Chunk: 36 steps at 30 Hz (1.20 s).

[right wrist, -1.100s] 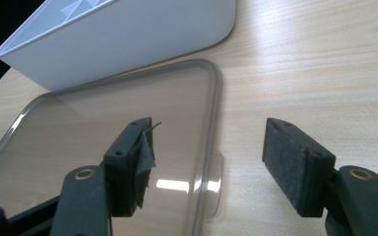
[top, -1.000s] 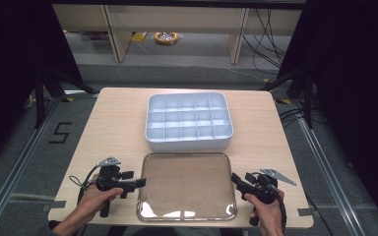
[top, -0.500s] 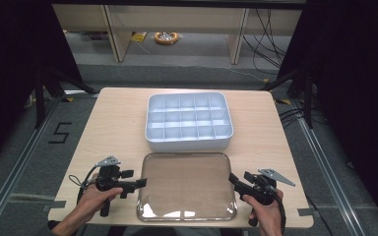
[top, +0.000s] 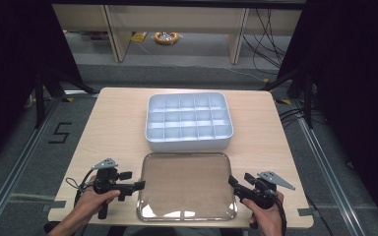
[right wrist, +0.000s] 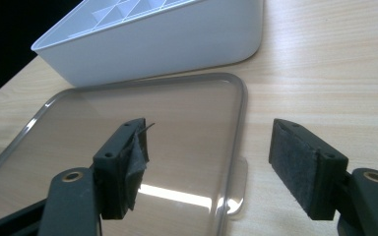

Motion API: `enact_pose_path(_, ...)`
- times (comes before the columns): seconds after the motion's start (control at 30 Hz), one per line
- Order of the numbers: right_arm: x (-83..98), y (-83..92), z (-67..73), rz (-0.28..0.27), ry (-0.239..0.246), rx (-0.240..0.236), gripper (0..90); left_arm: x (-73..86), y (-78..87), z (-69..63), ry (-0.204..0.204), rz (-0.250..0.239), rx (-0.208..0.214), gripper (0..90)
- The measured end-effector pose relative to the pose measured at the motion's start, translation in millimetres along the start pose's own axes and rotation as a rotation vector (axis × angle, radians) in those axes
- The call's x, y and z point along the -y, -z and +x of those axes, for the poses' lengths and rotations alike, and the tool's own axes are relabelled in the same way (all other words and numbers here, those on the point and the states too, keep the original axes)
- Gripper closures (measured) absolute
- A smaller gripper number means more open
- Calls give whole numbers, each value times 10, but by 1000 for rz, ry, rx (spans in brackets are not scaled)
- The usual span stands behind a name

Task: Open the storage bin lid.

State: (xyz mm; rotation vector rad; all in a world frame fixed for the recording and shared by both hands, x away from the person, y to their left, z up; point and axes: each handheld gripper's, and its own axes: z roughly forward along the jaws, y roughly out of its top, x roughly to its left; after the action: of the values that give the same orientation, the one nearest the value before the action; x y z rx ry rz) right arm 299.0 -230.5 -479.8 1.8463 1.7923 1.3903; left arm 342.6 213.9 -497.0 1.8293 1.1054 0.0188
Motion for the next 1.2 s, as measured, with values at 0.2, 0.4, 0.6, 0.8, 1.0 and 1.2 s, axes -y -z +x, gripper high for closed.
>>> enact_pose_path(0.2, 38, -5, -24, -35, 114, -15, 305, 60, 46, -31, -30, 17, 3, 196)
enact_pose_path(0.4, 62, -7, -46, -50, 176, -48, 265, 84, 60, -66, -51, 30, 9, 192)
enact_pose_path(0.6, 94, 29, -31, -57, 159, -44, 209, 114, 73, -97, -66, 37, 20, 172)
enact_pose_path(0.8, 114, 64, -42, -63, 179, -47, 198, 137, 79, -127, -67, 33, 23, 149)
enact_pose_path(1.0, 155, 121, -33, -52, 179, -54, 186, 178, 102, -176, -70, 22, 52, 149)
enact_pose_path(1.2, 231, 165, -16, -29, 224, -62, 171, 228, 130, -202, -64, 26, 58, 148)
